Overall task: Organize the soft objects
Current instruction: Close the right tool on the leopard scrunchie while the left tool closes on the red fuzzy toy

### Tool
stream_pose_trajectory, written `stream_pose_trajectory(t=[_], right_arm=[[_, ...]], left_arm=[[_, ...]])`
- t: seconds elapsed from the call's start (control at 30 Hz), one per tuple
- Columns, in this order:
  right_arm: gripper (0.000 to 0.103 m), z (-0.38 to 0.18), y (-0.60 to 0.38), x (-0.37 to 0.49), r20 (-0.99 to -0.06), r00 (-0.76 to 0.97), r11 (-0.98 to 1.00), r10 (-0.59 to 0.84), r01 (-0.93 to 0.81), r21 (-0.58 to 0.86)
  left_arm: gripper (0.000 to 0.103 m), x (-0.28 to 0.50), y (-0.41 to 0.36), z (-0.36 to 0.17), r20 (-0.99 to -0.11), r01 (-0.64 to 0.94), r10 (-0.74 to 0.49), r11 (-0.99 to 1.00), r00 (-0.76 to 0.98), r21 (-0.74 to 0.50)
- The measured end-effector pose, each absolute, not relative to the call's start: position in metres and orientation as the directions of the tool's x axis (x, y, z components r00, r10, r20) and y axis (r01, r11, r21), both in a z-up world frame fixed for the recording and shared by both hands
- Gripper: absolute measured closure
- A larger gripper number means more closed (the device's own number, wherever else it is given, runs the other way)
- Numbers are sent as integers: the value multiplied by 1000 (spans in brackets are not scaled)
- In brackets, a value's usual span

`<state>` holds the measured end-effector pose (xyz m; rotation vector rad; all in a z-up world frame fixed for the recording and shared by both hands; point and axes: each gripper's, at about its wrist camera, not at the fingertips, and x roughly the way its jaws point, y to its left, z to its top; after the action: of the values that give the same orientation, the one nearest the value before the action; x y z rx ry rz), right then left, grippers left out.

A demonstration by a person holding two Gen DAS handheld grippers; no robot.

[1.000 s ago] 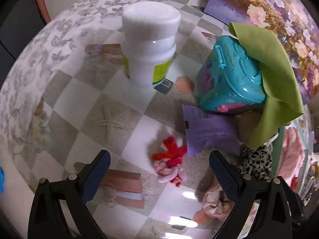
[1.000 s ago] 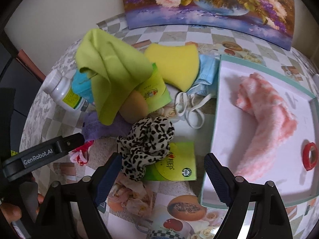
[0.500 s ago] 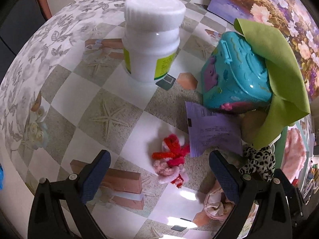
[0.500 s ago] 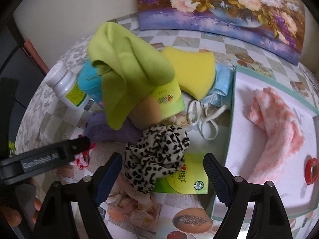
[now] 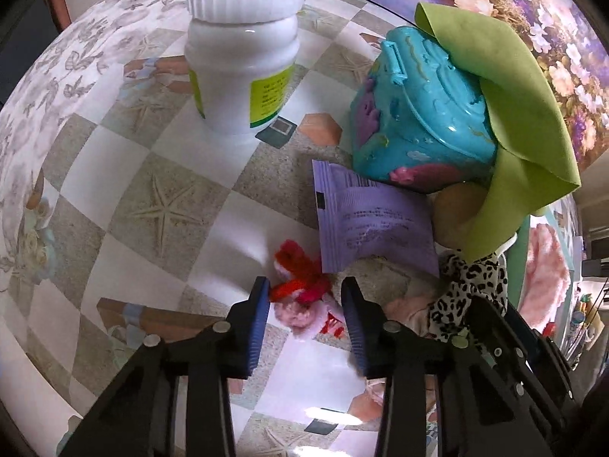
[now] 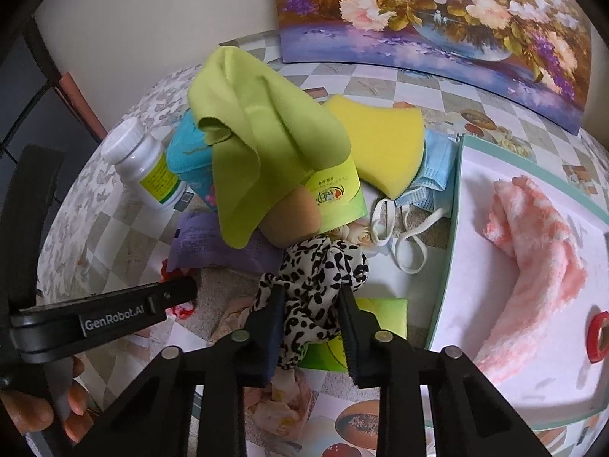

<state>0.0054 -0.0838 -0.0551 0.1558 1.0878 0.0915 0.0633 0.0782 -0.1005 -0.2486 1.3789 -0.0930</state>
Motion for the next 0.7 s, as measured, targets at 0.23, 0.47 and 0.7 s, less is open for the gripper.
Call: stream_pose_trajectory(t=[0.23,0.47,0.7], right_arm=[[84,-50,-92,5,-866,466,976,182,25,218],[84,-42,-103,0,-852,481,965,205,48,259],[84,-38,-120,-5,-850,482,953,214,90,291]], left_arm=[[67,60,82,-97,-946,-82,-237,962,219,-260],[67,57,91,-87,-937,-109,-235,957,258,-270],[67,65,110,-83,-935,-137,-233,951,267,-276]])
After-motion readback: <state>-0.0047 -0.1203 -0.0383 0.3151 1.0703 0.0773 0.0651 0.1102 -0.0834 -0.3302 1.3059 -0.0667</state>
